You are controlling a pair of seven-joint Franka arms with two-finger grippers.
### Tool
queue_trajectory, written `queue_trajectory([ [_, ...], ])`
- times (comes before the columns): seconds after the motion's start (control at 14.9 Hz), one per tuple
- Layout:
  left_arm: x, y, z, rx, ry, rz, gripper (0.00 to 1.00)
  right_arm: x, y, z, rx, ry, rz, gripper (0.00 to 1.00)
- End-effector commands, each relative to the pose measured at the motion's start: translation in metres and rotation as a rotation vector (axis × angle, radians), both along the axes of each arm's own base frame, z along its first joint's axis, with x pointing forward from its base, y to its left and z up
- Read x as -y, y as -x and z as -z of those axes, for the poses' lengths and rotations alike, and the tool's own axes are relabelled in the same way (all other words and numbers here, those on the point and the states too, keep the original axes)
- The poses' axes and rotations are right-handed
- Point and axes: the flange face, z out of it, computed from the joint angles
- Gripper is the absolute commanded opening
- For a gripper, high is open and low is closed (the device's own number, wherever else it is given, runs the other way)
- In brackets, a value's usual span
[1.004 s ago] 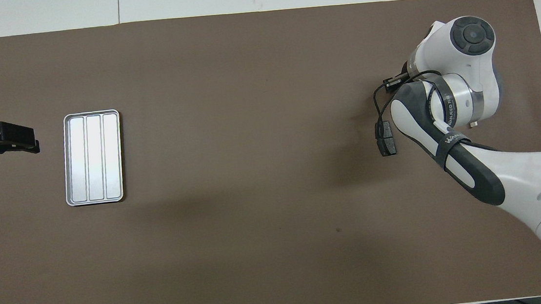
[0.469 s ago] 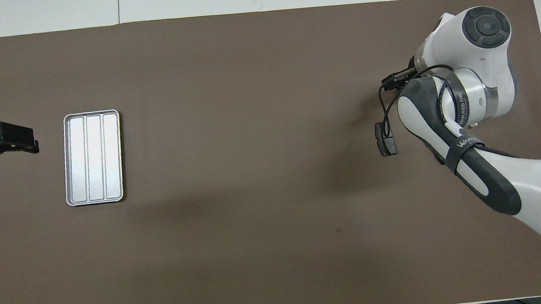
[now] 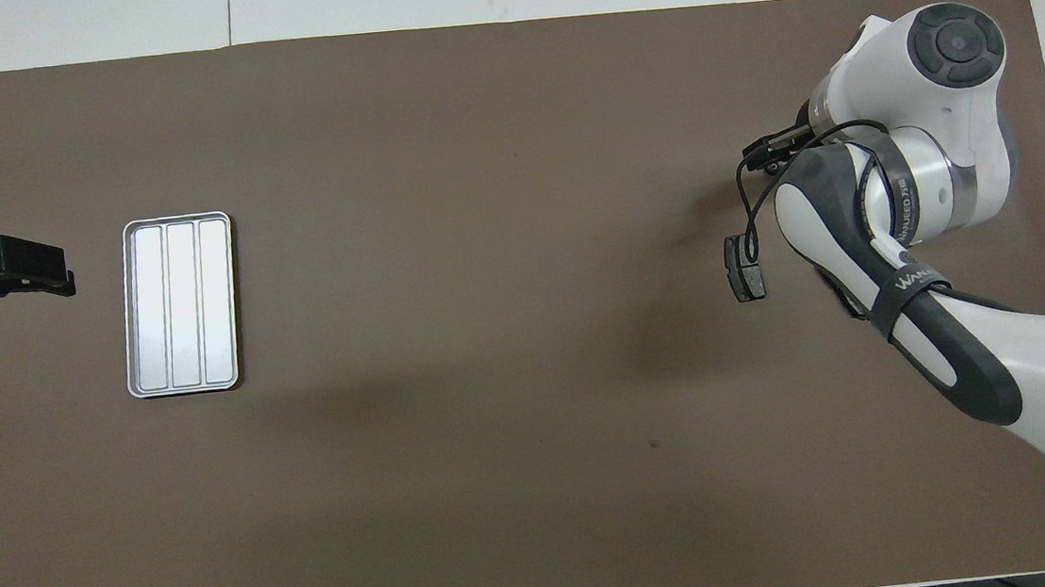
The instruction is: Place bearing gear from tray to pile
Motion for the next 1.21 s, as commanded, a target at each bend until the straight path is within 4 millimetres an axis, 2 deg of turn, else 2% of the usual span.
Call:
queue_trajectory([
  [0.0,0.0,0.007,-0.004,-0.002,-0.015,0.003,1.0,-0.001,0.005,-0.013,0.013,-0.003,0.01,1.0],
  [0.27,-0.001,0.007,-0.004,-0.002,-0.015,0.001,1.0,0.003,0.005,-0.021,0.022,-0.003,0.014,1.0],
  [0.4,0.0,0.007,-0.004,-0.002,-0.015,0.004,1.0,0.002,0.01,-0.033,0.006,0.003,0.014,1.0],
  [0.47,0.0,0.007,-0.004,-0.002,-0.015,0.004,1.0,0.002,0.015,-0.045,-0.006,0.009,0.017,1.0],
  [0.6,0.0,0.007,-0.004,-0.002,-0.015,0.003,1.0,0.004,0.031,-0.08,-0.043,0.024,0.023,1.0],
  [0.87,0.0,0.007,-0.004,-0.002,-0.015,0.004,1.0,0.001,0.084,-0.175,-0.089,0.047,0.035,1.0],
  [1.0,0.0,0.007,-0.004,-0.002,-0.015,0.003,1.0,0.002,0.109,-0.21,-0.113,-0.008,0.061,1.0],
  [1.14,0.0,0.007,-0.004,-0.002,-0.015,0.004,1.0,0.005,0.132,-0.235,-0.133,-0.049,0.078,1.0],
])
